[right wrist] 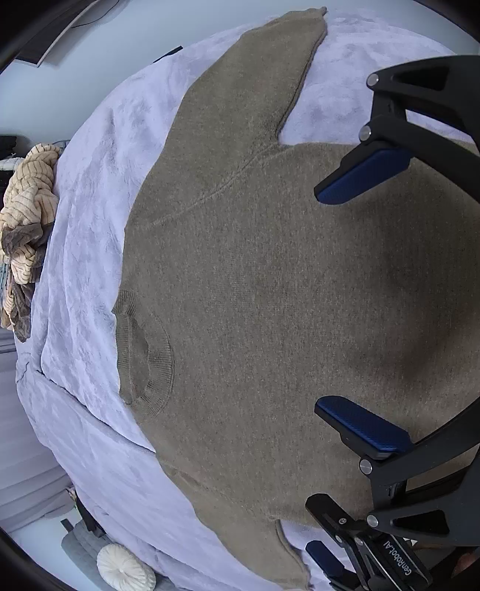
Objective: Fold small clothes
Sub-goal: 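Grasp the sweater sleeve cuff with the left gripper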
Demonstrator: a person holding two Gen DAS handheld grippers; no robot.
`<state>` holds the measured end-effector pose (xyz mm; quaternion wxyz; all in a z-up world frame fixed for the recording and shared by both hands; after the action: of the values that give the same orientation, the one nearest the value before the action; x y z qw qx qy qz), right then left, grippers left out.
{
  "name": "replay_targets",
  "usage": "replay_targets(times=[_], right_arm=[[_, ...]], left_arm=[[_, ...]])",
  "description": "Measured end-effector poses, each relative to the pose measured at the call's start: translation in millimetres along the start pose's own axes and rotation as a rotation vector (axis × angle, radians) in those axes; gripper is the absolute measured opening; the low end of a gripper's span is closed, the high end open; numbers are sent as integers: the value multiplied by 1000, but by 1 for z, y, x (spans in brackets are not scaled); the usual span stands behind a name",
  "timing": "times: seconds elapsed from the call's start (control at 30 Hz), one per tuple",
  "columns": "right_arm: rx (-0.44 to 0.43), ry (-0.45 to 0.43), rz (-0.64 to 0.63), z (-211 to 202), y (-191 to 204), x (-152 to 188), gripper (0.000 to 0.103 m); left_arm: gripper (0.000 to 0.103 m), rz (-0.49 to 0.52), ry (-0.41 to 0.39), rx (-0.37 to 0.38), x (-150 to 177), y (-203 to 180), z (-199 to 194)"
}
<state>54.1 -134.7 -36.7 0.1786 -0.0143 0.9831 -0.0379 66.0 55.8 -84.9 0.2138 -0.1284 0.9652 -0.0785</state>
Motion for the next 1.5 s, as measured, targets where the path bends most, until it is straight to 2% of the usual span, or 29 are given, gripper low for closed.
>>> replay_targets(times=[0.13,0.27,0.37,0.53,0.6,0.67,0.73,0.8,0.87,0.93,0.97,1.0,1.03,1.1,1.2,1.33,1.5], right_arm=[[-22,1,-25,2,14,-3,103],[-76,-24,-64,1,39,-5,103],[-124,-28,-76,5,57,-6,103],[-149,-1,-111,15,86,-4,103],[-155,11,-125,18,95,-4,103],[-158,20,-139,20,102,-3,103],[-158,24,-156,19,109,-3,103],[-158,23,-169,15,113,-1,103],[-156,17,-178,11,114,0,103],[-157,13,-180,7,112,1,103],[-161,11,-177,6,110,2,103],[-168,8,-172,5,108,3,103],[-177,4,-166,5,106,3,103],[-200,-17,-154,2,102,4,103],[-227,-64,-148,-3,95,6,103],[-255,-123,-129,-12,82,8,103],[-274,-176,-55,-20,48,17,103]], left_arm=[[103,-27,-12,25,-10,24,0],[103,-91,-61,51,-26,73,-4],[103,-212,-101,34,-38,131,-5],[103,-430,-150,14,-43,230,-2],[103,-530,-143,48,-45,259,7],[103,-621,-129,121,-51,278,18],[103,-654,-155,154,-63,285,22],[103,-641,-196,153,-76,284,22],[91,-646,-237,139,-87,284,22],[43,-653,-230,128,-95,285,26],[35,-653,-229,123,-98,287,27],[20,-649,-234,130,-100,289,26],[16,-640,-243,145,-101,289,25],[16,-610,-279,161,-101,285,11],[16,-491,-356,164,-111,254,-15],[16,-296,-425,240,-126,178,-47],[16,-41,-412,355,-128,48,-55]])
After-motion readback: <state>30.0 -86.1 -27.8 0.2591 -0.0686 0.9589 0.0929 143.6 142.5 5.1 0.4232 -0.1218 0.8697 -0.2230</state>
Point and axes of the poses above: each gripper's, at about its wrist camera, not at the fingertips, and z roughly the way its jaws point, y to its left, x to its underside, the point moved 3 cm from there along z, roughly the way its jaws point, and after that the axes turned 14 degrees about -z, right-handed, at the moved point
